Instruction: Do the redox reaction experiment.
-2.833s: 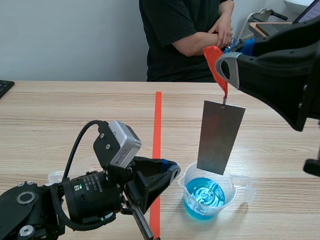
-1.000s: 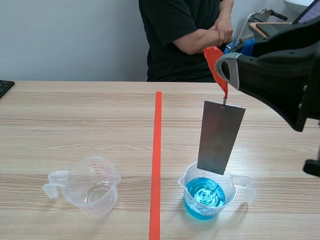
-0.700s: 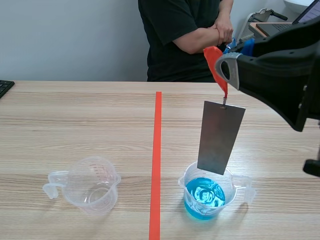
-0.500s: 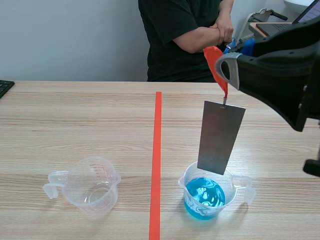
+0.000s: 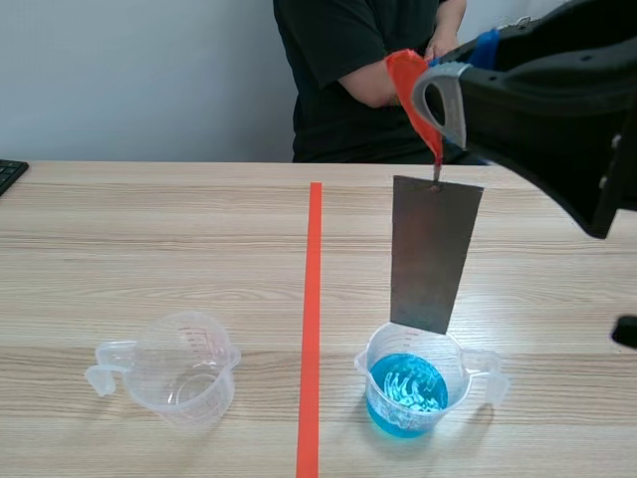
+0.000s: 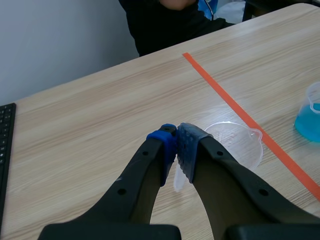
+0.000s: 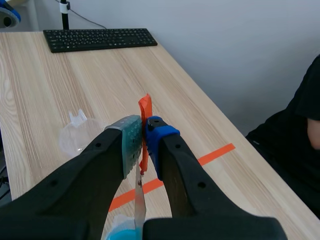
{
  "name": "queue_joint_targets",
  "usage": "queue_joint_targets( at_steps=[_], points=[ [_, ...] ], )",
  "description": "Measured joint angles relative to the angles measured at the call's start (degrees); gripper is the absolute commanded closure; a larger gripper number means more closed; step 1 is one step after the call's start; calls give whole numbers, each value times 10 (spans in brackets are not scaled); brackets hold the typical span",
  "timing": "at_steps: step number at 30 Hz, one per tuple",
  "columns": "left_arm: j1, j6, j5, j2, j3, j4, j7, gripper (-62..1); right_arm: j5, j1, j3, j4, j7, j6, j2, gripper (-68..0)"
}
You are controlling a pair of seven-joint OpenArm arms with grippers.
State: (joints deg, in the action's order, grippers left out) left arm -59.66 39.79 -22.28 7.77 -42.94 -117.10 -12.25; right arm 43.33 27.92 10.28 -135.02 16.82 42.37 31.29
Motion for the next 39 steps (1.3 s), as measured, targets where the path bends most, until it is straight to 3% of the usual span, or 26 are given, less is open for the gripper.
queue_joint_targets(
  at_steps=[9, 20, 29, 39],
  points=[
    [0, 0, -14, 0, 0, 0, 0, -42, 0, -70, -7, 0, -4, 0, 0, -15],
    [0, 0, -14, -34, 0, 0, -1, -42, -9, -168, -109, 0, 0, 0, -3, -15],
    [0, 0, -14, -38, 0, 0, -2, -42, -31, -246, -221, 3, 4, 0, -44, -15],
    [0, 0, -14, -38, 0, 0, -3, -42, -71, -304, -310, 72, 2, 0, -95, -15]
  ],
)
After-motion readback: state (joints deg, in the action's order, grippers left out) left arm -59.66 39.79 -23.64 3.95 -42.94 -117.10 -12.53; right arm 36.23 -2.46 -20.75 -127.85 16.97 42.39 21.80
